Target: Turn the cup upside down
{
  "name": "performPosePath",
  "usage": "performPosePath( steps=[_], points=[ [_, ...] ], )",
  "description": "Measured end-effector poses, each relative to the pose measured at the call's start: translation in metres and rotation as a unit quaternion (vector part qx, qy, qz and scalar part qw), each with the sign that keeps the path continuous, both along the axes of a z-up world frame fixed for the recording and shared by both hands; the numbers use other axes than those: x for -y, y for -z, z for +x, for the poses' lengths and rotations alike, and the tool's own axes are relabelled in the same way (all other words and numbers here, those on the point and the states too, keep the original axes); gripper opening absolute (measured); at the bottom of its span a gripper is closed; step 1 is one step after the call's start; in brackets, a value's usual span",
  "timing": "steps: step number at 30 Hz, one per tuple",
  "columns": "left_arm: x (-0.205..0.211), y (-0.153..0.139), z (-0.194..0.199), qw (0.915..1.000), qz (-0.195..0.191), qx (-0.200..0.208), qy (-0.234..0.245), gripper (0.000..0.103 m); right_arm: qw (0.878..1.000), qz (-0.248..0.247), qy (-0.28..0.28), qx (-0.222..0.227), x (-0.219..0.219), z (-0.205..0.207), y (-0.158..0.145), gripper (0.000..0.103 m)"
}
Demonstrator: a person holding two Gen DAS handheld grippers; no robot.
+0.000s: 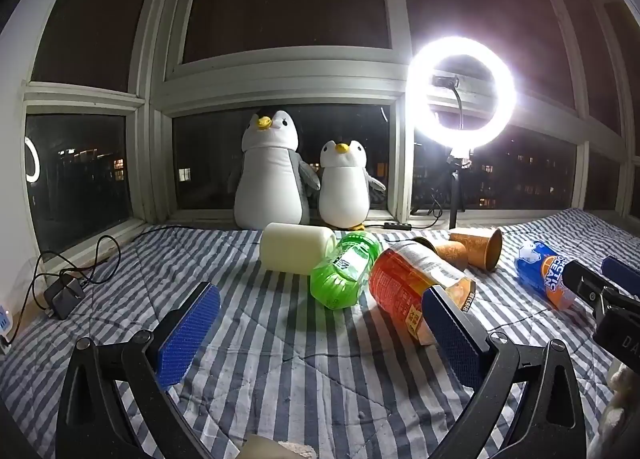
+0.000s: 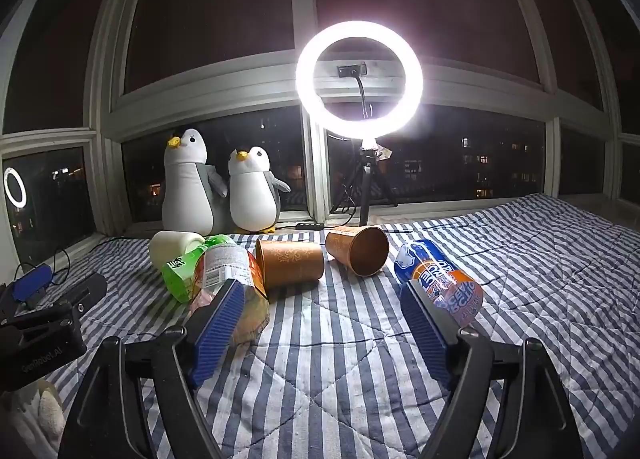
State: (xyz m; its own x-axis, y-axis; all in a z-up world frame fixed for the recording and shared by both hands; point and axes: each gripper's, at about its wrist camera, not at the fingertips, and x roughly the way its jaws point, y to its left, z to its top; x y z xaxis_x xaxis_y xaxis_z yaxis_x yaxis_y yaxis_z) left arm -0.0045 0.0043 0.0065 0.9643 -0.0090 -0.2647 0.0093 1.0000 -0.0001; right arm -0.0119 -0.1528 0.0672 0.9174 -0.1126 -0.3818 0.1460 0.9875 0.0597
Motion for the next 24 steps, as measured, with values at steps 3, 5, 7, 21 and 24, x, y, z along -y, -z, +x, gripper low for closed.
performPosePath(
  steps=[3, 5, 7, 21, 24],
  points=[
    [0.0008, 0.0009, 0.0002, 1.0, 0.001, 0.001, 0.0, 0.102, 1.0, 0.0, 0.0, 0.001, -0.0001, -0.0004, -0.0002, 0.078],
    [0.001, 0.0007, 0.0002, 1.0, 0.001, 0.001, 0.0, 0.102, 1.0, 0.0, 0.0, 0.001, -0.0002, -0.0001, -0.0002, 0.078],
    [0.0011, 0.0009, 0.0001, 1.0, 0.002, 0.001, 0.0, 0.102, 1.0, 0.0, 0.0, 0.001, -0.0003, -0.0006, -0.0005, 0.078],
    [0.0022, 0.0016, 0.0003, 1.0, 0.003, 0.001, 0.0, 0.102, 1.0, -0.001, 0.0, 0.003, -0.0005, -0.001, -0.0009, 0.082],
    [0.0022, 0.0019, 0.0001, 1.0, 0.003, 0.002, 0.0, 0.102, 1.0, -0.001, 0.0, 0.002, -0.0005, -0.001, -0.0009, 0.083]
  ],
)
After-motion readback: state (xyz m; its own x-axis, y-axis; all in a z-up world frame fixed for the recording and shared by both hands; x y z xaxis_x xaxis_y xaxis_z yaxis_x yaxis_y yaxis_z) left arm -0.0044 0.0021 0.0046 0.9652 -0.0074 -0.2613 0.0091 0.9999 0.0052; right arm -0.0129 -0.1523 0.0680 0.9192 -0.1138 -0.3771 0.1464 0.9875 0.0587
